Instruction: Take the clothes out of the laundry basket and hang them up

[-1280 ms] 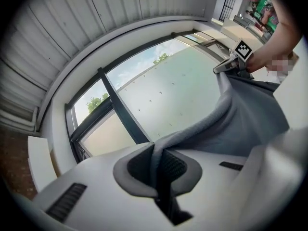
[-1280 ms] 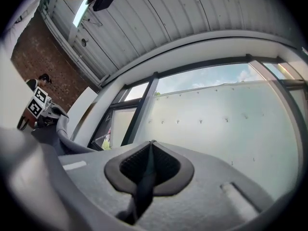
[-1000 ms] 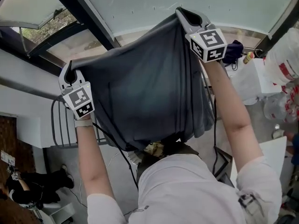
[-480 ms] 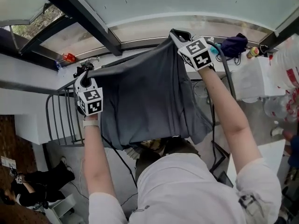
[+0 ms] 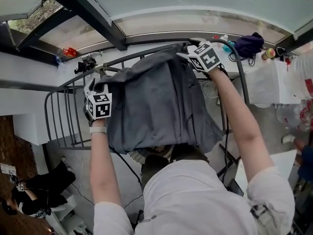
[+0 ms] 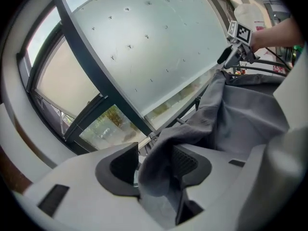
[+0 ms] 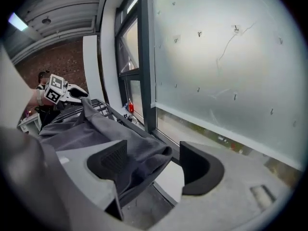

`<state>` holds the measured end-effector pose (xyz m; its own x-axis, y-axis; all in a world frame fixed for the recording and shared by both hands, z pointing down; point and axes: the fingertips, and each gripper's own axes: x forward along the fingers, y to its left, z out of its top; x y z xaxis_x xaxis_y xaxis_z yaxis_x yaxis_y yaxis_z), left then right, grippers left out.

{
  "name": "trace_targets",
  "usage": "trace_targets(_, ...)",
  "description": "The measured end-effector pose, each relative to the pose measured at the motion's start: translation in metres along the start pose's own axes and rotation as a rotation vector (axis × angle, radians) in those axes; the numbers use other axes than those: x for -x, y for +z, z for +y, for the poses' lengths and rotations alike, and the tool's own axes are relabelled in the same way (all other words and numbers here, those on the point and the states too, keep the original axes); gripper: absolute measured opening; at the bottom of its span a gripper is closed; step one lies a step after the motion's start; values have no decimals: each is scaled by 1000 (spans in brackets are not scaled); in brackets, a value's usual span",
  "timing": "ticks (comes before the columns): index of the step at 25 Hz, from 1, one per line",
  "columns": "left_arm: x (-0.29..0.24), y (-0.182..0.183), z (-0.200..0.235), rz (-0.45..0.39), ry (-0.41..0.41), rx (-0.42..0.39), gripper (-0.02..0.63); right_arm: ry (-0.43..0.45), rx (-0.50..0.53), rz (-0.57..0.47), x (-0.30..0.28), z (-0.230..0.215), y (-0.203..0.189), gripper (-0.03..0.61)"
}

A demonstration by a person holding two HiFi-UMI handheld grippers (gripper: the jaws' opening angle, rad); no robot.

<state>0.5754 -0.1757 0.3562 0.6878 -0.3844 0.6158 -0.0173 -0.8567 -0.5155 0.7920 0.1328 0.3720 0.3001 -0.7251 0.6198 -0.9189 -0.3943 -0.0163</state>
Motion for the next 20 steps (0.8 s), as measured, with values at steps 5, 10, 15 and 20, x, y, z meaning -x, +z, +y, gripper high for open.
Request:
trace_targets(5, 11, -20, -10, 20, -36, 51, 246, -1, -54, -44, 8, 5, -6, 327)
trace_targets(10, 44, -39, -10, -19, -39, 165, 253, 30, -59, -132, 23, 40, 8, 327)
trace_targets(15, 97, -69, -5, -67, -13, 224, 253, 92, -28, -180, 30, 108, 20, 327)
trace_targets(20, 162, -112, 6, -106, 18, 270, 253, 136, 11, -255, 46, 188, 32, 327)
